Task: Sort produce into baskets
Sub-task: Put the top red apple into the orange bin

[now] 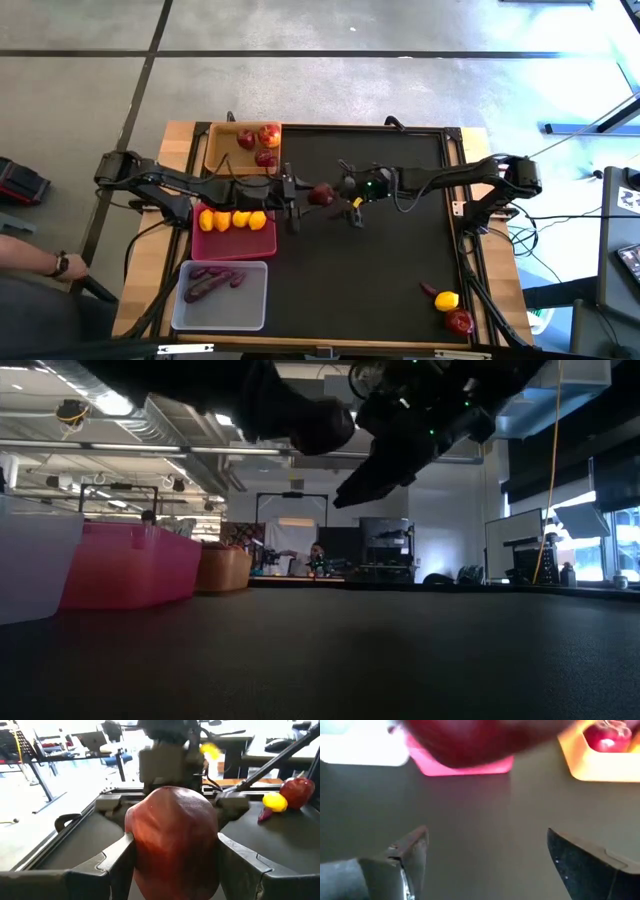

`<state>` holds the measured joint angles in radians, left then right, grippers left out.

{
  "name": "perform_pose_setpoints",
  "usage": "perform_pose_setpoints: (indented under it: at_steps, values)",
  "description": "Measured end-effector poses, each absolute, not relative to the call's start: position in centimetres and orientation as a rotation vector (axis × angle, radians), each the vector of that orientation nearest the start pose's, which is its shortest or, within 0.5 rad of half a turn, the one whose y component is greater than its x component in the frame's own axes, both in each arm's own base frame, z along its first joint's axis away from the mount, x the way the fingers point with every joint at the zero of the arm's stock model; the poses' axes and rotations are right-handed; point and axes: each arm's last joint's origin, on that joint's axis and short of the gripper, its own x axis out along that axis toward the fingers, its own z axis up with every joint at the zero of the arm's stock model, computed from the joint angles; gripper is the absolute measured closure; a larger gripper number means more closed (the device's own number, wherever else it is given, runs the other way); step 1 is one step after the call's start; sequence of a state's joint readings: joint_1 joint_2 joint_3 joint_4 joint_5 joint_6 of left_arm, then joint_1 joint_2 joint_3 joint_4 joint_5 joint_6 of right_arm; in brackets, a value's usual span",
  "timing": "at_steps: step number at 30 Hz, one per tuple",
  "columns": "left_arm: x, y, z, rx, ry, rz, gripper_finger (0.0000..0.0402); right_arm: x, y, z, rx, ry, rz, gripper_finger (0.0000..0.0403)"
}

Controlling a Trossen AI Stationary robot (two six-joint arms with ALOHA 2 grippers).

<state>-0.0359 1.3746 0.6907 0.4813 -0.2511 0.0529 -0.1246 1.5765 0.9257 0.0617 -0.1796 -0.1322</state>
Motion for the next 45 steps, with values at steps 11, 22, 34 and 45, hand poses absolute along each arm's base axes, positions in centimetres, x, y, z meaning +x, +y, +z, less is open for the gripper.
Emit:
perform_pose_setpoints:
  at_steps: [11,22,34,45]
  values:
    - [27.9,-0.9,22.5,0.043,0.042,0.167,0.0173,29.8,-3.5,26.4,-0.076,0.473,0.095,0.0063]
    - [27.8,-0.9,23.2,0.066,-0.024,0.166,0.0173,30.0,-3.5,27.8,0.096,0.158,0.191,0.0063]
    - [27.8,-0.9,24.0,0.070,-0.105,0.165,0.0170,31.1,-3.1,28.1,0.109,0.043,0.218,0.0078]
    - [27.8,-0.9,24.2,0.075,-0.123,0.163,0.0169,31.6,-3.2,27.8,0.100,0.016,0.212,0.0204]
